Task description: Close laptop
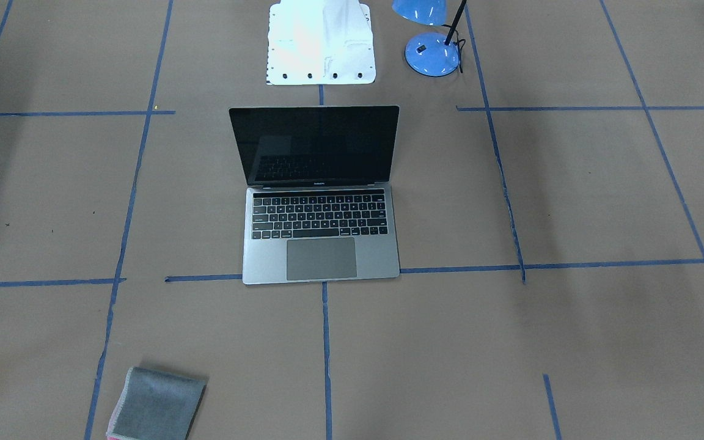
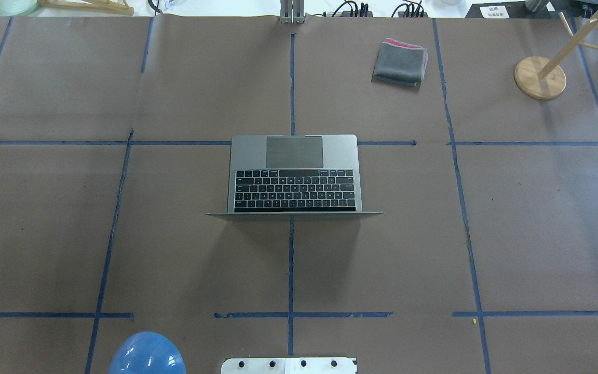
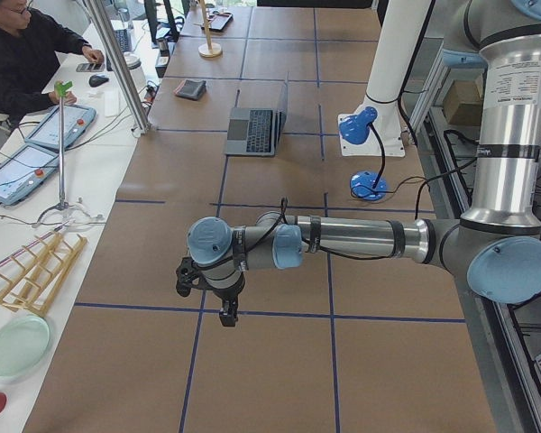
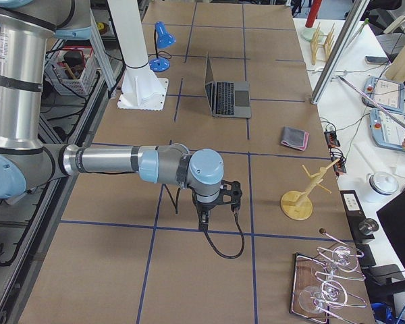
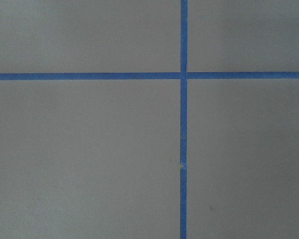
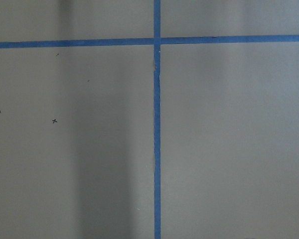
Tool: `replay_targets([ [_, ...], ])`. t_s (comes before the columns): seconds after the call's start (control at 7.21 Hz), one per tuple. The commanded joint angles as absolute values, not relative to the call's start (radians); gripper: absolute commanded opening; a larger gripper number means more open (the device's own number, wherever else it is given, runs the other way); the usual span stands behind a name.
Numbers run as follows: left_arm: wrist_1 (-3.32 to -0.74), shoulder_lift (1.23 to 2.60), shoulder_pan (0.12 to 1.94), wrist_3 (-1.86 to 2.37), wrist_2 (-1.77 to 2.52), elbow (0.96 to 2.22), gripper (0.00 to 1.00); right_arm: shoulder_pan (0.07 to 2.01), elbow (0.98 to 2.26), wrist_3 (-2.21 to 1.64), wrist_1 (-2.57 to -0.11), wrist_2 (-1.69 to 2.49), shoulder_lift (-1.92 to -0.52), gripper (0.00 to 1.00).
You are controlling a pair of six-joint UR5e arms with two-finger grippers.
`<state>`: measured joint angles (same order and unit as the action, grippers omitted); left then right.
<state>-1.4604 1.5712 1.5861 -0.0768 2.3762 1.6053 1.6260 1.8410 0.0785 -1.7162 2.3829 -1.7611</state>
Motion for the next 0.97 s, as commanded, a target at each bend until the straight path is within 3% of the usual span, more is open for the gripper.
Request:
replay_targets([
  [0.0, -1.460, 1.572, 1.586, -0.072, 2.376, 1.612, 1.00, 1.626, 1.845, 0.077, -1.715, 2.385, -1.756, 1.00],
  [0.55, -1.459, 1.580, 1.585, -0.066, 2.378, 1.635, 1.00, 1.625, 1.870, 0.077, -1.715, 2.387, -1.738, 1.00],
  [0.83, -1.448, 1.589, 1.582, 0.051, 2.434, 1.739, 1.00, 1.624, 1.867, 0.034, -1.718, 2.410, -1.689, 1.00],
])
